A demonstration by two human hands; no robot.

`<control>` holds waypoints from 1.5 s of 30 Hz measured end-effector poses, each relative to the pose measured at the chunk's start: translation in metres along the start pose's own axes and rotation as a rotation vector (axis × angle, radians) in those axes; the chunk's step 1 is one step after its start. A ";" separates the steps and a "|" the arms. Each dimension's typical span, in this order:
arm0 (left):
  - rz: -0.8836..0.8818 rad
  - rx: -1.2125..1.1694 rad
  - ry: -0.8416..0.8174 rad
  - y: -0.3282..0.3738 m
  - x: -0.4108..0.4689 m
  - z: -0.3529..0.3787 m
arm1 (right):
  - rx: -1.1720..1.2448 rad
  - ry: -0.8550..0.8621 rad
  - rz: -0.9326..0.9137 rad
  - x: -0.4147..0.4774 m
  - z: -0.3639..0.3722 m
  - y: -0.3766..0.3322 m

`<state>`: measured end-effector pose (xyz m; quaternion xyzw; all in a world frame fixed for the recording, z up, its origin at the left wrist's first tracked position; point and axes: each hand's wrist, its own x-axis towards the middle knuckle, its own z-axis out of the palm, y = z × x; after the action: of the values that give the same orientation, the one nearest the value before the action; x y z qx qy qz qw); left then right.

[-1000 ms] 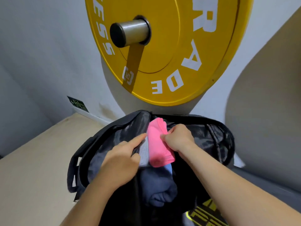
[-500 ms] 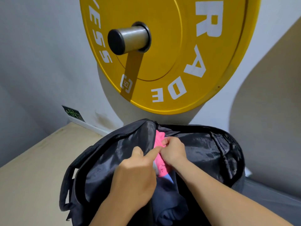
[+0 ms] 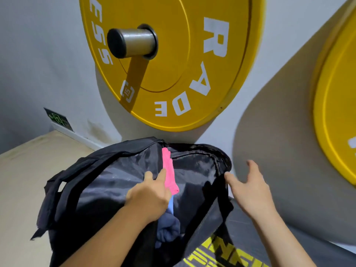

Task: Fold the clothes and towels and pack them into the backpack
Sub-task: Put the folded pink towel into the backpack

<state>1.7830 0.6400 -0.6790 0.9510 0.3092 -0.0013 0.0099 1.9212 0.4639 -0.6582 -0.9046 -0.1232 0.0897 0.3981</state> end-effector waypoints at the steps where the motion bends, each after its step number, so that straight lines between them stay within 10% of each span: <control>1: 0.034 0.016 0.045 0.005 -0.006 -0.005 | 0.206 -0.166 0.198 -0.003 -0.002 0.008; 4: 0.225 -0.019 0.292 0.027 -0.035 -0.020 | 0.645 -0.462 0.403 -0.011 0.014 0.018; 9: 0.707 0.180 0.318 0.075 -0.072 -0.014 | 0.806 -0.394 0.212 -0.021 0.027 -0.001; 18: 0.181 0.121 0.315 0.014 -0.049 -0.029 | 0.657 -0.599 -0.166 -0.048 0.046 -0.054; 23: 0.148 -0.164 0.343 -0.007 -0.041 -0.032 | 0.698 -0.397 -0.026 -0.047 0.037 -0.014; 30: 0.053 -0.234 0.506 -0.025 -0.057 -0.043 | 0.769 -0.652 0.078 -0.060 0.031 0.006; 35: -0.368 -0.160 0.122 -0.025 -0.061 -0.052 | 0.780 -0.769 0.014 -0.064 0.020 -0.020; 45: 0.131 0.155 -0.038 0.059 -0.099 -0.052 | 0.637 -0.391 0.175 -0.080 0.002 -0.040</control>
<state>1.7375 0.5348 -0.6255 0.9668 0.2453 -0.0424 -0.0579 1.8387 0.4677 -0.6251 -0.7083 -0.0854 0.3280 0.6192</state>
